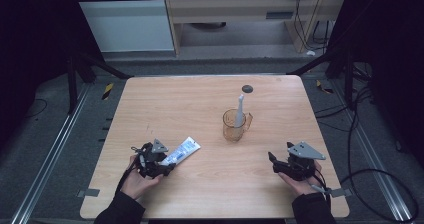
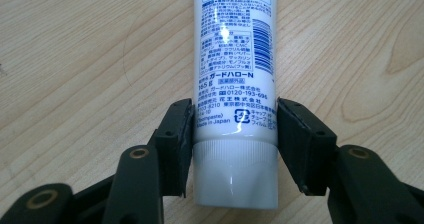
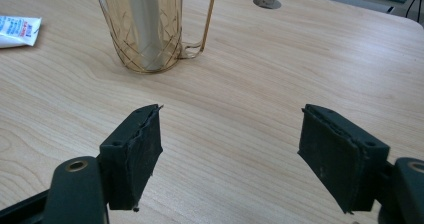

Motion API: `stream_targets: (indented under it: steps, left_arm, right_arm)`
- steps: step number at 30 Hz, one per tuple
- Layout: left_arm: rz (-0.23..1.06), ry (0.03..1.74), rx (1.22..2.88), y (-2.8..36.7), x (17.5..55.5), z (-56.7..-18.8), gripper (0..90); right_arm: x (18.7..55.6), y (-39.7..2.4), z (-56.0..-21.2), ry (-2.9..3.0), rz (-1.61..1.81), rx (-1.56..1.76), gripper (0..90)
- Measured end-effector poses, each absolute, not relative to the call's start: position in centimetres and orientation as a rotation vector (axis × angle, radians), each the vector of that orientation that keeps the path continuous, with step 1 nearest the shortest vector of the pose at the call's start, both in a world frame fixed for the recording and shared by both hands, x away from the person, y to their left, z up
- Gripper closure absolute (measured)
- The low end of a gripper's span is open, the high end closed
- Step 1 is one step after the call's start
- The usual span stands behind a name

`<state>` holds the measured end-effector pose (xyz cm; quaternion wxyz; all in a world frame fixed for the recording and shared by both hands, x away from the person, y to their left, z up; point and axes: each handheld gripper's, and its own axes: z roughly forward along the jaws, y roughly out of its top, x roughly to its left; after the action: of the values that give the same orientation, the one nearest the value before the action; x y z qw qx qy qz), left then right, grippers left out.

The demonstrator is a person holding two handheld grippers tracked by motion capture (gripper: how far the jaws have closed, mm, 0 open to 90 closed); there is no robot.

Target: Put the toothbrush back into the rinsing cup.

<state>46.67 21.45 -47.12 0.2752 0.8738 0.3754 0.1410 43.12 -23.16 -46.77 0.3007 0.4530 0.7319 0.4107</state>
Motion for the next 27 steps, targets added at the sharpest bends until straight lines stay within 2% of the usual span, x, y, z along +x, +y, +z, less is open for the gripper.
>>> stream_targets:
  steps: [6, 12, 27]
  left_arm:
    - [0.397, 1.008, 2.310, 21.4, 46.9, -46.1, 40.4]
    - [0.411, 0.992, 2.277, 21.0, 47.9, -44.4, 36.1]
    - [0.357, 0.958, 2.349, 19.4, 51.0, -43.7, 35.8]
  right_arm:
    - [43.2, -23.2, -46.7, 1.949, 1.085, 1.213, 24.7]
    - [43.2, -23.1, -46.6, 1.949, 1.085, 1.225, 24.5]
    - [43.6, -23.3, -46.4, 1.950, 1.069, 1.243, 24.3]
